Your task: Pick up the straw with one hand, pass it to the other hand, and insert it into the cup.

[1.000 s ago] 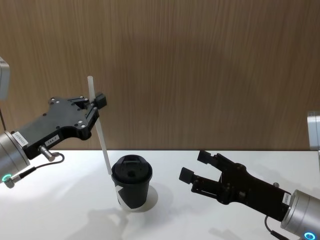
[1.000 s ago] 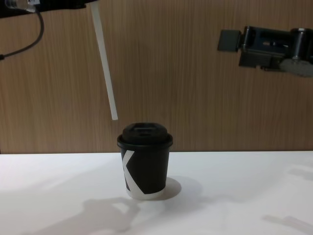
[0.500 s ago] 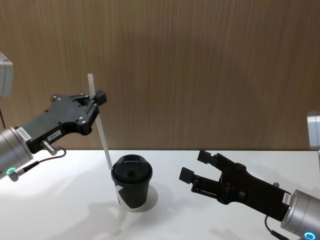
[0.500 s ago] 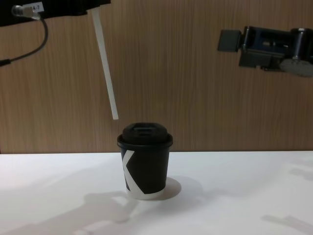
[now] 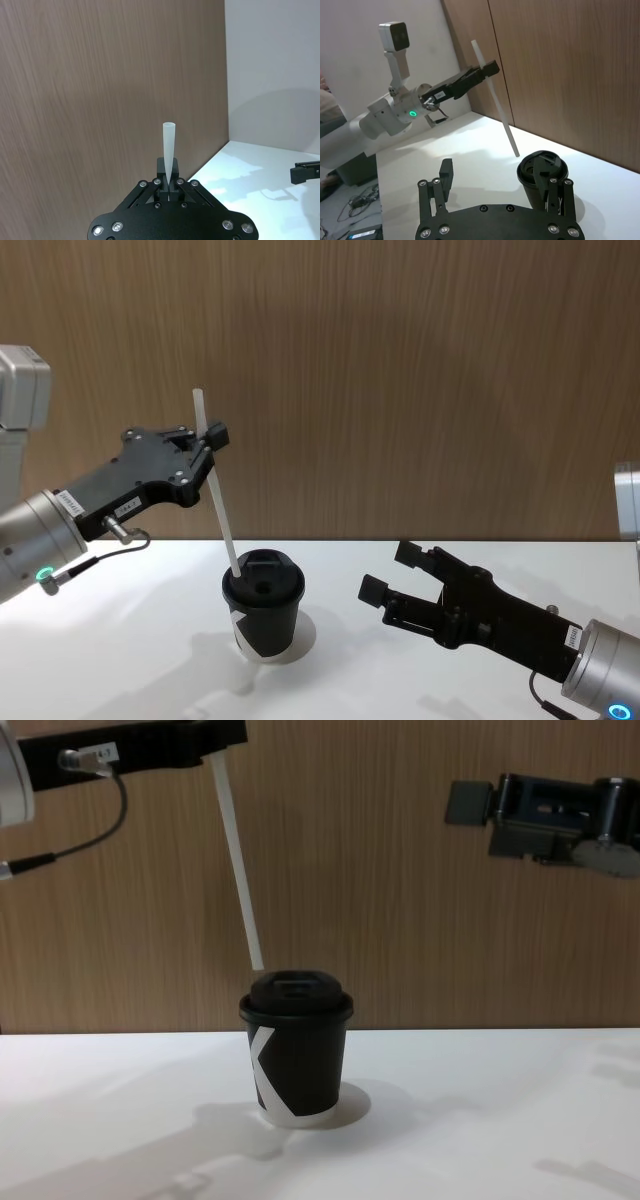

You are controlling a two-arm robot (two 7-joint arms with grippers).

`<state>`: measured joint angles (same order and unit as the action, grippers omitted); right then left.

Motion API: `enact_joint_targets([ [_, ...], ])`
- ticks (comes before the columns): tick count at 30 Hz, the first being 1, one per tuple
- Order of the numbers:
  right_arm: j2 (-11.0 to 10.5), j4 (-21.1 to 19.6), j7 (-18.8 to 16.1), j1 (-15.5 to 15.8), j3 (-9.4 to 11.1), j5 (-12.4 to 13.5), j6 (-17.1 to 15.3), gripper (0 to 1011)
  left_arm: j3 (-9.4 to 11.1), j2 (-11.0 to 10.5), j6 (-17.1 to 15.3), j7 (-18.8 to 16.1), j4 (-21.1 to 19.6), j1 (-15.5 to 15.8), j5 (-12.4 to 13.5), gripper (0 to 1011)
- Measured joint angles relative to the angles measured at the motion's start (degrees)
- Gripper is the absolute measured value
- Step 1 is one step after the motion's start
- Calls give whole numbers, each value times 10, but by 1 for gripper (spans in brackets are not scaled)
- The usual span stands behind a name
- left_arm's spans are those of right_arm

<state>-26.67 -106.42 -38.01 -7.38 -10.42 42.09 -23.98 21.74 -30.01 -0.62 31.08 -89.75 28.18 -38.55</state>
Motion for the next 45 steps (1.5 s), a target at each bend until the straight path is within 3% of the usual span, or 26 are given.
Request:
enact_joint_targets([
  [19,0,0,0,0,0,0,0,1001,28,28,3,25,59,33,-7,5],
  [45,0,0,0,0,0,0,0,1001,43,36,0,34,80,43,-13,5],
])
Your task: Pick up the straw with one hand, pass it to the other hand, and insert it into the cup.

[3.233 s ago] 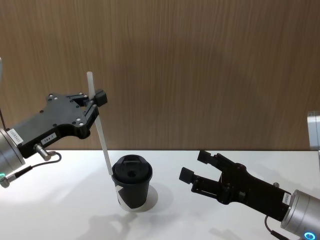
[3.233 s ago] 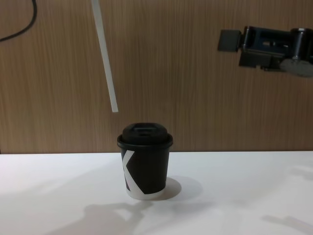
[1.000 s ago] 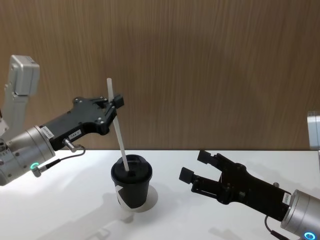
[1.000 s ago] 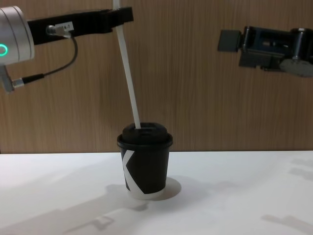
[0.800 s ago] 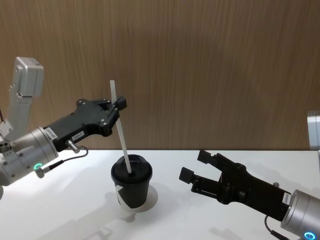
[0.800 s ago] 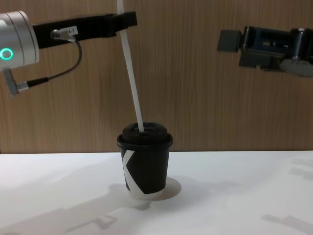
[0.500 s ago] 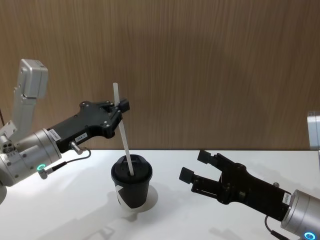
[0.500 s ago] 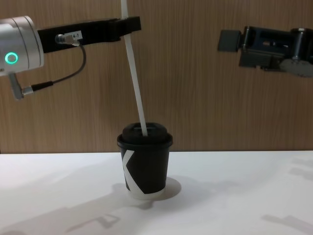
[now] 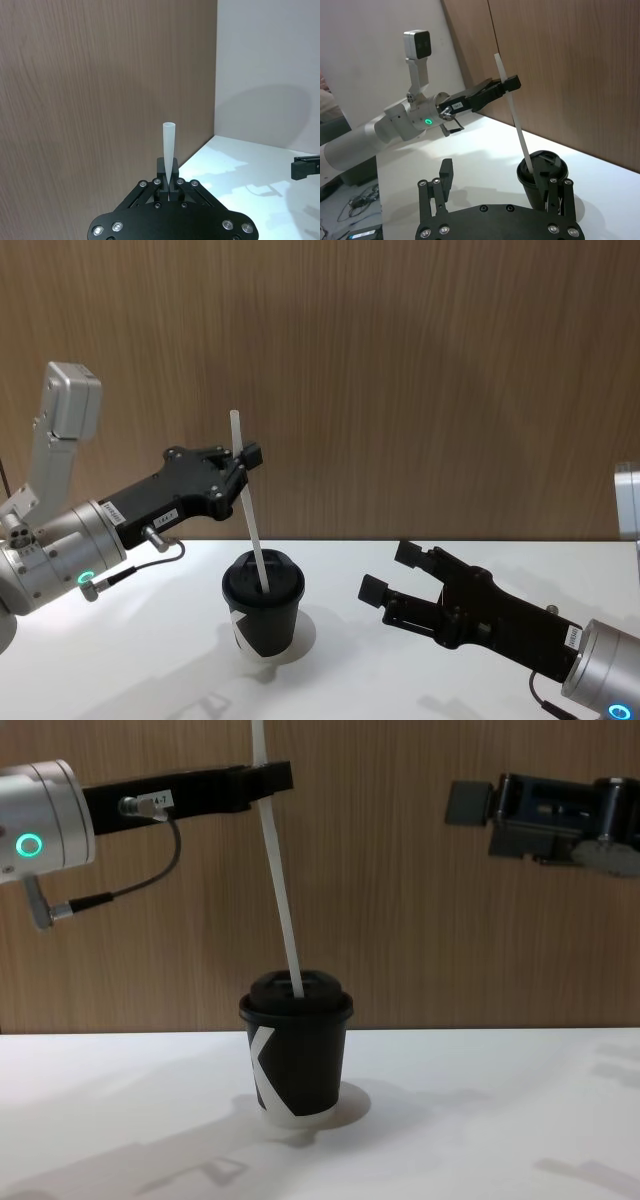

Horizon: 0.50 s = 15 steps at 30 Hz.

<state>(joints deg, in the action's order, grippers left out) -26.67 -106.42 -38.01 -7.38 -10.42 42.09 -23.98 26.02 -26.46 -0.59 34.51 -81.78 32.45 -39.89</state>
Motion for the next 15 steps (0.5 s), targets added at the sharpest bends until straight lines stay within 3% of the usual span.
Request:
enact_joint_targets([
  [15,0,0,0,0,0,0,0,1001,1,1,0,0,4,-2,0,5],
])
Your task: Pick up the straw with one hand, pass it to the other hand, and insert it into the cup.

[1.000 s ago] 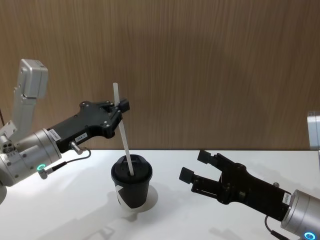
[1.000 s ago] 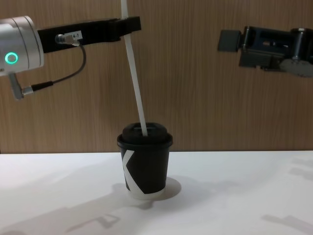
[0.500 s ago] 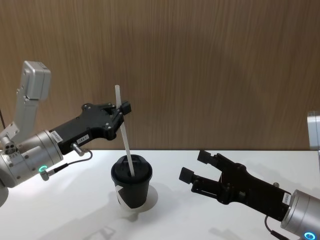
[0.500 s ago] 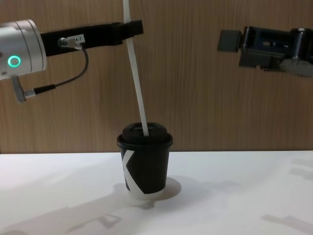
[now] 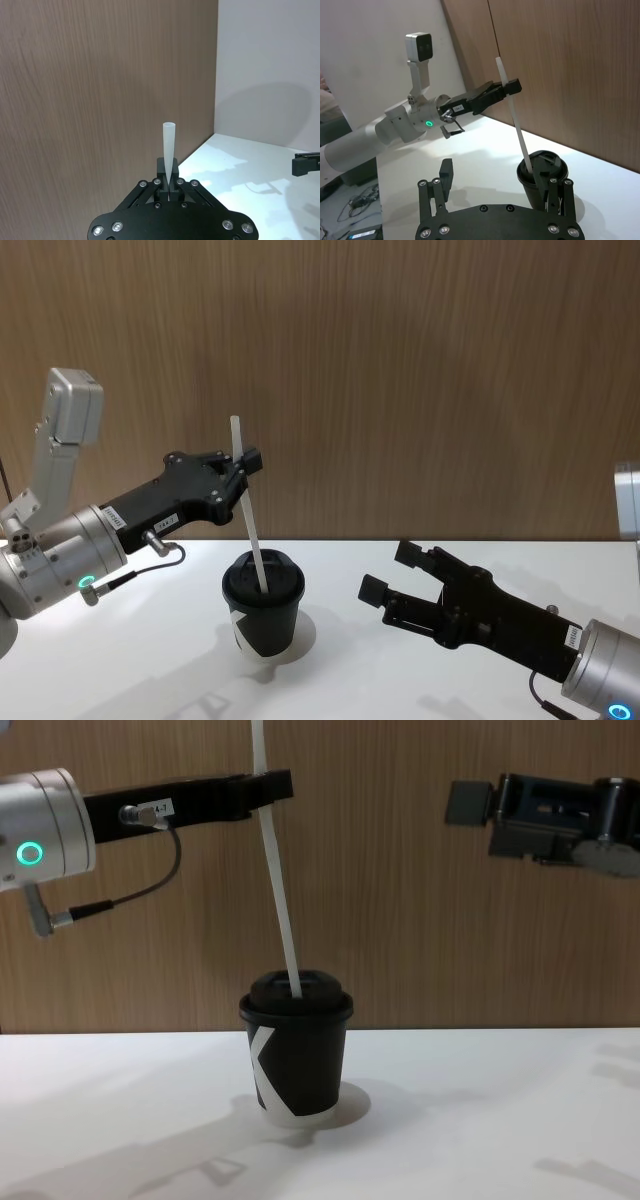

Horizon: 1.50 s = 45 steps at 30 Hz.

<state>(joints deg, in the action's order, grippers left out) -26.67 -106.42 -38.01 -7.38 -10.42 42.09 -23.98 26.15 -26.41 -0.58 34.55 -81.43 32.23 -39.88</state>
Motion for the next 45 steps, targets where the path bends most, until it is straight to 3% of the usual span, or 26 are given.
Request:
enact_joint_targets([
  [15,0,0,0,0,0,0,0,1001,-1,3,1,0,8,-2,-1,5],
  [19,0,0,0,0,0,0,0,1001,-1,4,1,-1,11,-1,-1,70],
  [29,0,0,0,0,0,0,0,1001,-2,10,2,-1,21,2,0,349],
  [32,0,0,0,0,0,0,0,1001,-3,11,3,-1,24,2,0,491],
  [37,0,0,0,0,0,0,0,1001,-5,12,5,-2,25,2,1,632],
  [45,0,0,0,0,0,0,0,1001,-14,12,11,-18,6,-10,4,866],
])
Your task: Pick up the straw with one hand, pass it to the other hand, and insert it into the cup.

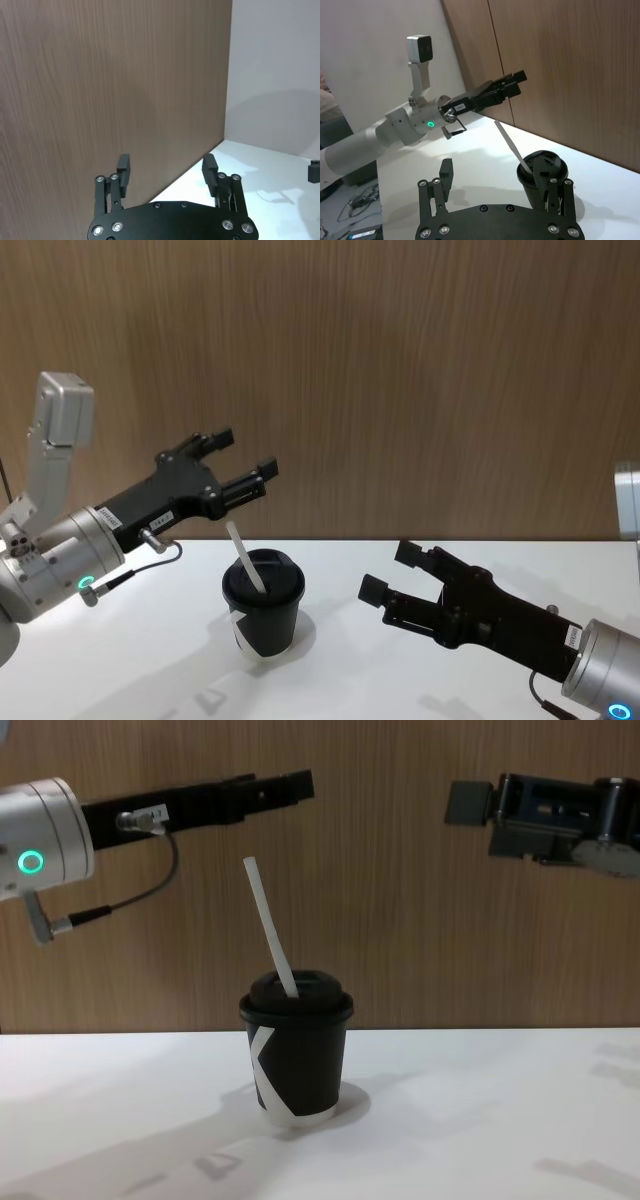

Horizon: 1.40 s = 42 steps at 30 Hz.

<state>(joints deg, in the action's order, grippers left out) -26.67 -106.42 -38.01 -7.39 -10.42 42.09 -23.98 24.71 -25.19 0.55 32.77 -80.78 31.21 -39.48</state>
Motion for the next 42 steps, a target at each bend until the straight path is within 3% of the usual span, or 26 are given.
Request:
enact_joint_targets([
  [5,0,0,0,0,0,0,0,1001,-10,-3,5,-17,-27,-16,3,1002],
  [26,0,0,0,0,0,0,0,1001,-63,-22,19,-100,-150,-100,27,1000],
  [42,0,0,0,0,0,0,0,1001,-82,-27,19,-132,-189,-137,36,1000],
])
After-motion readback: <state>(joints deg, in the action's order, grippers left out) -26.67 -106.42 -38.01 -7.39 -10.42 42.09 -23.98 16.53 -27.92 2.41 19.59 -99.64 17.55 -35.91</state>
